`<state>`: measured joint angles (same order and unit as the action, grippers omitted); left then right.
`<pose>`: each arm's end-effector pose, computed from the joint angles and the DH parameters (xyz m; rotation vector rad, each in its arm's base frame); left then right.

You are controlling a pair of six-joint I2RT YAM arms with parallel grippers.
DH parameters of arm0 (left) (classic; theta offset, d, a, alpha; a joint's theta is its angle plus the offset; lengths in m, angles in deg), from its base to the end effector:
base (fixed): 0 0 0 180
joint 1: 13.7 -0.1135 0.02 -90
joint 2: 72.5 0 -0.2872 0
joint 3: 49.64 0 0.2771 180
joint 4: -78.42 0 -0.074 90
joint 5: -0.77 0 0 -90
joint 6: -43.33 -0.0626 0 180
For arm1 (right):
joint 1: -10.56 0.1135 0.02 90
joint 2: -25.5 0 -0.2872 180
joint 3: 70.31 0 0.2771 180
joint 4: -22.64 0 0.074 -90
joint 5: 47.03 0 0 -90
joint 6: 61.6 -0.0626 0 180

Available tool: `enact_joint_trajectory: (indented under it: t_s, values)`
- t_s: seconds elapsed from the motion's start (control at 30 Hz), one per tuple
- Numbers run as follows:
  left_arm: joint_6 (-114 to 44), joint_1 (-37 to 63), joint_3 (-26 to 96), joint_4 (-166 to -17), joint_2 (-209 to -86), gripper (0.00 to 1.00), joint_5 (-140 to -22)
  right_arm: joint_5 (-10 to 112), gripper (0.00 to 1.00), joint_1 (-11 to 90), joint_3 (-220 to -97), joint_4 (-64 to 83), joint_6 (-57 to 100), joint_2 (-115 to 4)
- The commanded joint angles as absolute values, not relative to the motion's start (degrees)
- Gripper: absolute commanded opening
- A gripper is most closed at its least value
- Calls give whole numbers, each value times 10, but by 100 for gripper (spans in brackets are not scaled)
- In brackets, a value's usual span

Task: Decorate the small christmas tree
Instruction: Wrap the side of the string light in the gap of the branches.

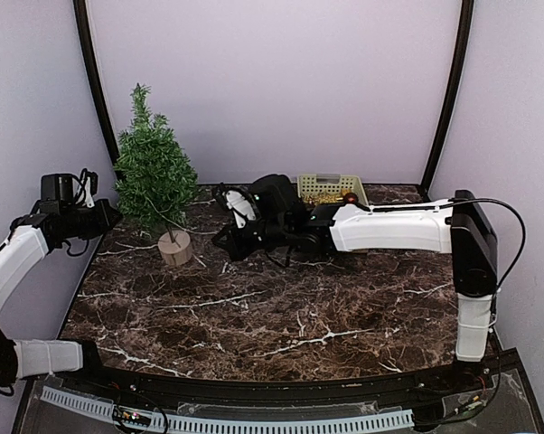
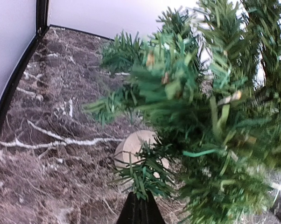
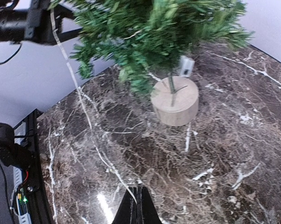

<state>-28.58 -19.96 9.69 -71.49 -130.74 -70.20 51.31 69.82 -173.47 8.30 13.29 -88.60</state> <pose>0.2630 0.0083 0.2984 -0.2368 2.0668 -0.4708 0.2643 0.4621 0.2650 -0.8971 1.9487 0.9452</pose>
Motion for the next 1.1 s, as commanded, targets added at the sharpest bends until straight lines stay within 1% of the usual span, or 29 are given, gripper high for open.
enact_joint_trajectory:
  t_s: [0.0, 0.03, 0.1, 0.23, 0.27, 0.3, 0.33, 0.4, 0.57, 0.67, 0.73, 0.8, 1.07]
  values:
    - [-340, -226, 149, -727, -1351, 4, -703, 536, 0, 731, -1734, 90, 126, -870]
    - [-341, -233, 155, -727, -1358, 5, -702, 538, 0, 736, -1737, 93, 125, -872]
    - [-346, -238, 174, -731, -1378, 9, -706, 539, 0, 742, -1743, 98, 118, -875]
    - [-354, -240, 204, -715, -1378, 30, -727, 518, 0, 743, -1763, 98, 109, -876]
    - [-354, -241, 208, -704, -1373, 38, -738, 504, 0, 743, -1772, 91, 114, -875]
    - [-355, -240, 209, -696, -1358, 42, -745, 483, 0, 742, -1781, 81, 118, -874]
    - [-355, -241, 208, -682, -1348, 48, -756, 466, 0, 741, -1790, 71, 124, -874]
    - [-348, -239, 197, -668, -1314, 55, -747, 447, 0, 734, -1807, 54, 129, -874]
    - [-282, -213, 140, -670, -1211, 64, -661, 432, 0, 705, -1833, 29, 134, -875]
    - [-247, -151, 115, -680, -1178, 67, -654, 417, 0, 688, -1847, 23, 142, -873]
    - [-228, -103, 104, -684, -1180, 69, -660, 408, 0, 680, -1855, 22, 152, -868]
    - [-213, -79, 93, -692, -1186, 70, -662, 401, 0, 674, -1867, 21, 163, -865]
    - [-191, -65, 45, -722, -1222, 77, -680, 384, 0, 655, -1955, 1, 181, -899]
